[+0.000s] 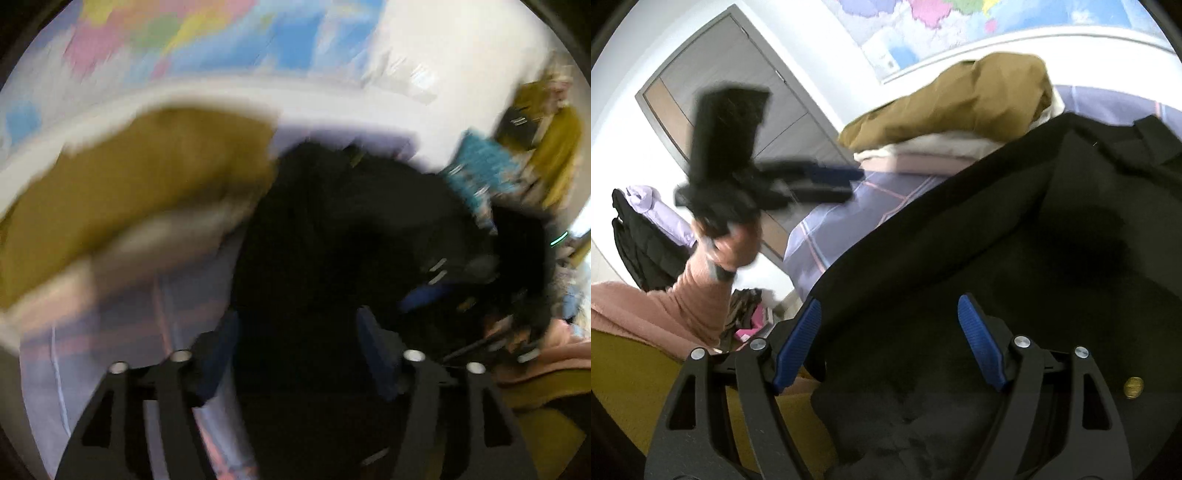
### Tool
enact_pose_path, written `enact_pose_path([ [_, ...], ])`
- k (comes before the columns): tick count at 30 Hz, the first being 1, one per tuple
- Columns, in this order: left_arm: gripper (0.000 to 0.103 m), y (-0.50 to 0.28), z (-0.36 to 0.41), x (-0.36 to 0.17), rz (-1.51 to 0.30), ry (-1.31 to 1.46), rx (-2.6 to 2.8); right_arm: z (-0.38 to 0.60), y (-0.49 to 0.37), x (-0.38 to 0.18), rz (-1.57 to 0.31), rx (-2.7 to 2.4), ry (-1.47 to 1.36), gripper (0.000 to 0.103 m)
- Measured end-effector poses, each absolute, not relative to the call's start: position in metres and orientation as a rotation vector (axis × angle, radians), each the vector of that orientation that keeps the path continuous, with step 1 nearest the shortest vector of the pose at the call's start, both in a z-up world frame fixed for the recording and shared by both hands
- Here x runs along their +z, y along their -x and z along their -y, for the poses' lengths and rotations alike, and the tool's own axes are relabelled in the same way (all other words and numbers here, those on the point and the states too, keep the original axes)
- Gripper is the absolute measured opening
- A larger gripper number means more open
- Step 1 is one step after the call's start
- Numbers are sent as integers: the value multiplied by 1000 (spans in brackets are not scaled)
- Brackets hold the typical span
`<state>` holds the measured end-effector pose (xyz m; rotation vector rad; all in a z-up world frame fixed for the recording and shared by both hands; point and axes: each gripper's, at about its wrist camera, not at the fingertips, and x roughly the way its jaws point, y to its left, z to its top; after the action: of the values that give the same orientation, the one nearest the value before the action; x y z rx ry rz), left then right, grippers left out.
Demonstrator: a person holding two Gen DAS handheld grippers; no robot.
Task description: Fold large clothes
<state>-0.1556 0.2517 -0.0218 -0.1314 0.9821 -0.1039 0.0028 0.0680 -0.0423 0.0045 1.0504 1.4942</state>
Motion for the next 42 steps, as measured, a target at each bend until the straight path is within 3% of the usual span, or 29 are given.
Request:
enact_pose_path([
  [6,71,187,-278,-87,-1108,330,-111,-78,3,-47,-1076,1510,0,78],
  [8,67,196,-279,-87,-1082,351,-144,-83,5,-51,-1094,1526,-3,78],
  [10,30,202,-276,-90,-1086,390,-197,-89,7,-55,-1110,1534,1,78],
  [12,4,204,-269,-88,-1081,346,-158,-94,7,-59,-1114,1530,7,78],
  [23,2,190,-237,24,-852,191,-247,-73,-3,-39,-1036,1543,-107,78],
  [29,2,158,-211,12,-911,124,-271,-94,24,-44,-1023,1559,-7,79],
  [31,18,163,-222,3,-915,137,-224,-103,35,-49,-1040,1585,26,79],
  [33,61,178,-244,-4,-890,196,-189,-108,39,-53,-1056,1596,28,79],
  [34,75,188,-250,-7,-864,195,-153,-111,41,-53,-1060,1598,26,79],
  [36,82,201,-265,-20,-878,211,-76,-115,40,-56,-1084,1594,4,79],
  [42,82,230,-291,-74,-970,389,-121,-131,49,-67,-1150,1605,16,79],
])
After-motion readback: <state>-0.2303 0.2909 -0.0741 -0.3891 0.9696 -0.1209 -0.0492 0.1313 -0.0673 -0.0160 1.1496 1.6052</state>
